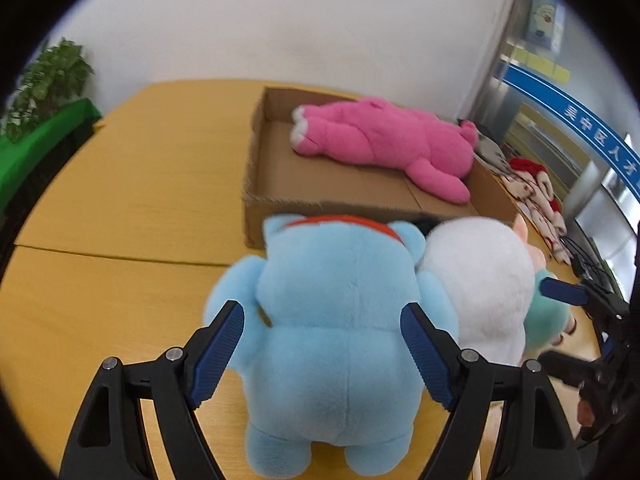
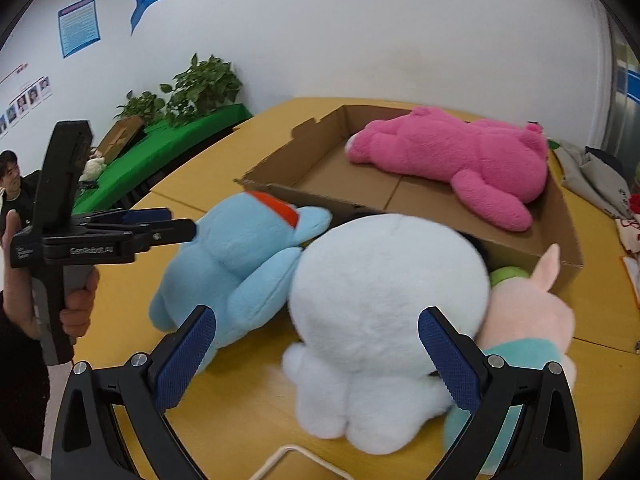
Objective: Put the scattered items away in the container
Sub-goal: 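Move both grippers toward the light blue plush beside the box, then close both grippers on the light blue plush, then lift the light blue plush with both grippers and carry it over the box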
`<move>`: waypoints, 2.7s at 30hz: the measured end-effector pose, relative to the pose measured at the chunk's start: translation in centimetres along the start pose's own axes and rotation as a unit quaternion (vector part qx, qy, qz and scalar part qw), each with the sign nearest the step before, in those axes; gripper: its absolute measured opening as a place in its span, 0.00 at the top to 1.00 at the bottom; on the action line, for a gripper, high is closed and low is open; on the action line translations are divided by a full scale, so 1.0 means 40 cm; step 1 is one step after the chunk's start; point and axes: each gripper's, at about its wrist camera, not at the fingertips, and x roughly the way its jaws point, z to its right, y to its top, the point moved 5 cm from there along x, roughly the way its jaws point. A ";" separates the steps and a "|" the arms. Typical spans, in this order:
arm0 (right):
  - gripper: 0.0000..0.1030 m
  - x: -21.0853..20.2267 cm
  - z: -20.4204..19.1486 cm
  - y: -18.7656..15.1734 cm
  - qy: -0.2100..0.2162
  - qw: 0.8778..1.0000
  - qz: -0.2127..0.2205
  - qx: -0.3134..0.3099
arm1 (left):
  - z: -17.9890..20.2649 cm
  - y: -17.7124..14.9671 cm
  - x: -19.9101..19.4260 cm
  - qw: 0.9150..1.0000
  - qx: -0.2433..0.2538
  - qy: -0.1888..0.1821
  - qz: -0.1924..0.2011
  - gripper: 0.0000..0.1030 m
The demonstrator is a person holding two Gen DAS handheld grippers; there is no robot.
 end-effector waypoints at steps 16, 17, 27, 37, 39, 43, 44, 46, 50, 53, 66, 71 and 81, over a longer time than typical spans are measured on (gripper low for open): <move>0.00 0.164 -0.150 -0.114 0.113 0.989 -0.090 0.013 | 0.010 -0.048 0.049 0.999 0.009 0.001 -0.047 0.33; 0.00 0.168 -0.148 -0.117 0.115 0.989 -0.090 0.022 | 0.013 -0.052 0.039 0.999 0.008 0.003 -0.048 0.34; 0.00 0.206 -0.214 -0.126 0.164 0.981 -0.099 0.023 | 0.016 -0.086 -0.023 0.998 -0.037 -0.008 -0.049 0.44; 0.29 0.232 -0.177 -0.163 0.122 0.983 -0.121 0.063 | -0.097 -0.039 -0.070 0.994 -0.104 -0.035 -0.002 0.35; 0.28 0.229 -0.176 -0.162 0.129 0.982 -0.119 0.073 | -0.147 -0.041 -0.062 0.993 -0.119 -0.027 -0.001 0.30; 0.06 0.214 -0.193 -0.134 0.168 0.977 -0.097 0.085 | -0.234 -0.081 0.005 0.983 -0.174 -0.043 -0.037 0.30; 0.04 0.206 -0.198 -0.127 0.177 0.977 -0.090 0.084 | -0.240 -0.093 0.023 0.980 -0.185 -0.060 -0.045 0.30; 0.01 0.199 -0.204 -0.107 0.184 0.976 -0.078 0.081 | -0.240 -0.103 0.041 0.973 -0.202 -0.101 -0.045 0.30; 0.02 0.236 -0.196 -0.095 0.156 0.979 -0.095 0.093 | -0.212 -0.098 0.055 0.972 -0.188 -0.134 -0.043 0.31; 0.05 0.254 -0.180 -0.087 0.144 0.980 -0.100 0.097 | -0.196 -0.092 0.059 0.972 -0.179 -0.147 -0.042 0.44; 0.04 0.278 -0.155 -0.066 0.140 0.980 -0.094 0.103 | -0.215 -0.096 0.046 0.970 -0.182 -0.158 -0.037 0.55; 0.05 0.281 -0.149 -0.049 0.130 0.982 -0.091 0.101 | -0.233 -0.093 0.057 0.969 -0.188 -0.153 -0.040 0.69; 0.17 0.250 -0.222 -0.086 0.180 0.972 -0.127 0.077 | -0.280 -0.103 0.015 0.973 -0.181 -0.140 -0.034 0.72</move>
